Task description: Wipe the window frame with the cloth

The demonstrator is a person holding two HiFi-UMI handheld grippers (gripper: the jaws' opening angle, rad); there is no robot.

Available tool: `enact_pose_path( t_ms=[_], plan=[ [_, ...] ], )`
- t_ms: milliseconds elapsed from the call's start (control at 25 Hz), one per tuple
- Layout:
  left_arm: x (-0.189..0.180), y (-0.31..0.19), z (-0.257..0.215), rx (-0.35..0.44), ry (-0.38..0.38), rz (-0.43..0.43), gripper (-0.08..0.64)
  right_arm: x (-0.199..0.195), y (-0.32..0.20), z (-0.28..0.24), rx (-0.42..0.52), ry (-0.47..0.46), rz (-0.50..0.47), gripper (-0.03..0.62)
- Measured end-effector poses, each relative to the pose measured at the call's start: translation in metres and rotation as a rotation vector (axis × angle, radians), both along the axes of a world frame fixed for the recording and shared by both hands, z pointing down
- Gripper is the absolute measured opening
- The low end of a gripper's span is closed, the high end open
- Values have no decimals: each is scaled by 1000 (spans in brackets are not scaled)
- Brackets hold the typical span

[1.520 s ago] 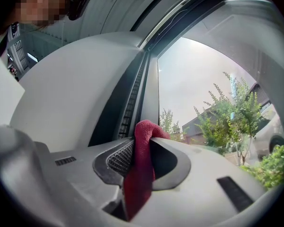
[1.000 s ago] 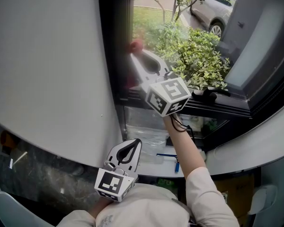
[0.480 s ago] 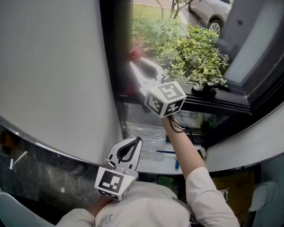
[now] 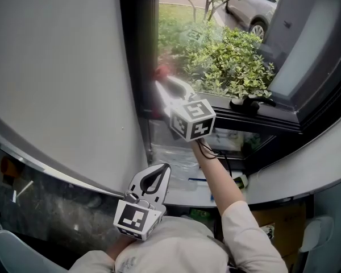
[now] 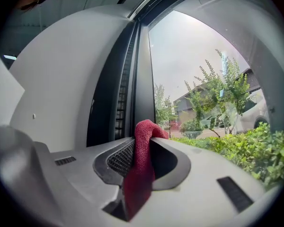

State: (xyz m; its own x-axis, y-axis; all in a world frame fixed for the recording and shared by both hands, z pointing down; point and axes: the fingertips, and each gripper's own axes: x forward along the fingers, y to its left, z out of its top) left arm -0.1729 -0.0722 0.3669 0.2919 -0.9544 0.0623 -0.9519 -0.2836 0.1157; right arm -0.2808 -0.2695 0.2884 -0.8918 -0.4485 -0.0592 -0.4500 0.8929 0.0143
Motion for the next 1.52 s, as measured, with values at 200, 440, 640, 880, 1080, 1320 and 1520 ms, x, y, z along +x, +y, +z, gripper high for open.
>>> enact_pose_path(
  t_ms=[200,440,640,880,1080,1320,1520],
  plan=[
    [3,5,-1,6,4,-2,8,0,1,16,20,131,69,92],
    [5,9,0,7,4,3,8,3,11,28,54,208,122,92],
    [2,12,-1,9,9,-3,8,16,26,20,50,164,153,92],
    [-3,12,3,0,16,-10,8,26,30,22,94,179,210,92],
    [-2,12,9,-13,16,-4,8,27,15,38,103,246,304,92],
    [-7,11,8,-21,15,-14,8,20,5,43,81,295,351,94],
    [-6,11,11,-25,21,-8,8,23,4,45,21,260,354,92]
  ],
)
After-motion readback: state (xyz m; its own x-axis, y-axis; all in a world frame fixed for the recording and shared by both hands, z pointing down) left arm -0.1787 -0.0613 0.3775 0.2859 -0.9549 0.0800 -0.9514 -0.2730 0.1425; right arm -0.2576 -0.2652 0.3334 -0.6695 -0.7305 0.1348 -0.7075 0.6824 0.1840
